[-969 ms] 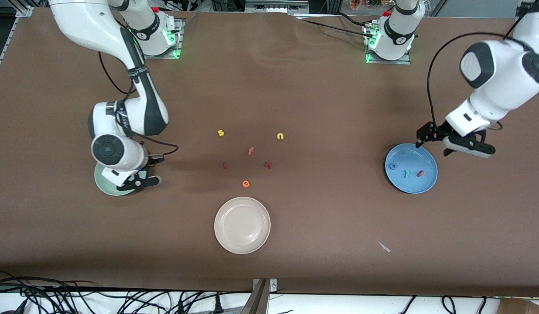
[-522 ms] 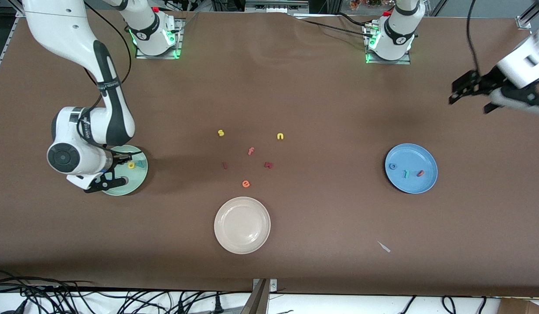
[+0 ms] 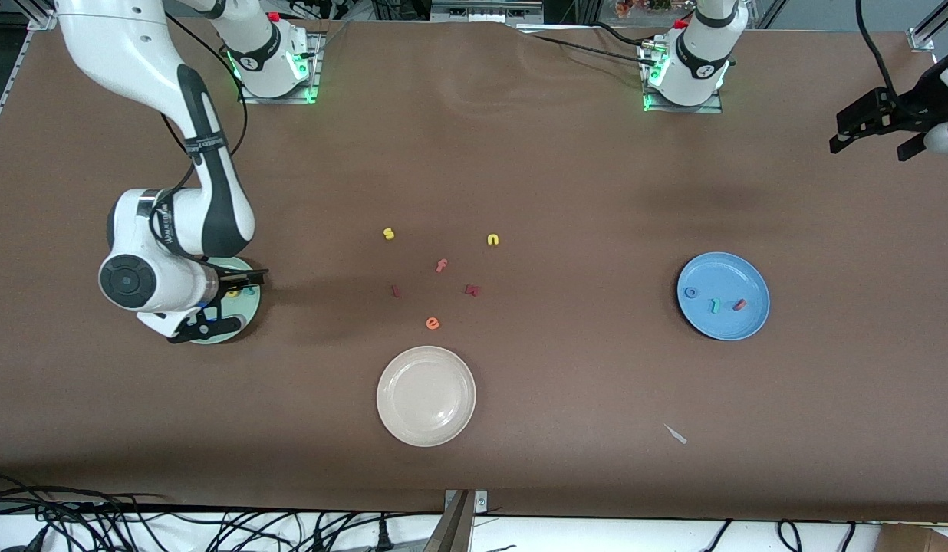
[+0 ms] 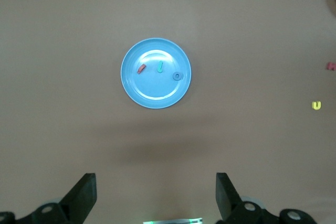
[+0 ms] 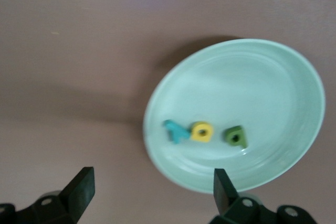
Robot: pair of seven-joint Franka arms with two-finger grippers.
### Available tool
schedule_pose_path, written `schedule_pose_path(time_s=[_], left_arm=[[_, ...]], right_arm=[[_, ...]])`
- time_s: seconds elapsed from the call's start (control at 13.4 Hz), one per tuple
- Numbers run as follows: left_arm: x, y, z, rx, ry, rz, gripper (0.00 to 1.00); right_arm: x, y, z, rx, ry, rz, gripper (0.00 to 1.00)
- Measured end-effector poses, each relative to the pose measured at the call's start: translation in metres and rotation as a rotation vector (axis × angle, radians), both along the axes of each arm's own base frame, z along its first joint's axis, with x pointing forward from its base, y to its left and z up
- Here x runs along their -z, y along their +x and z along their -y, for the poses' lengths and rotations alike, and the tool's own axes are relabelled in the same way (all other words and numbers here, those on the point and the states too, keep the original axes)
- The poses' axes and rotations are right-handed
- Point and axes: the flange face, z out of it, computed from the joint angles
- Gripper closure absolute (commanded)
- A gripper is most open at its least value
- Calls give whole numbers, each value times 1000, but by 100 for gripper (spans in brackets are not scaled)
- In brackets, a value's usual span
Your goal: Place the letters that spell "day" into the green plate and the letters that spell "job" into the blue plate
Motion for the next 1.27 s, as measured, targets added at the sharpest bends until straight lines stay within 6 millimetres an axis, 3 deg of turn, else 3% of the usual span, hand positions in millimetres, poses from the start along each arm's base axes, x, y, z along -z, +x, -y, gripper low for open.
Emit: schedule_pose_path(time_s=[0.22,0.37,0.82,1.04,1.27], left_arm=[[8,5,-1,-58,3,-19,0],[9,5,-2,-73,15,-23,0],[6,6,-1,-68,46,-18,0],[5,8,6,-58,47,-15,0],[3,8,11,-53,48,-13,0]], right_arm=[[-18,-11,-57,50,-44,-35,0],[-32,-15,-74,55,-57,-61,0],[-90,-23,-88,44,-51,-110,0],[-134,-32,-98,19,11,-73,0],[-188,-47,-86,17,92,-18,0]])
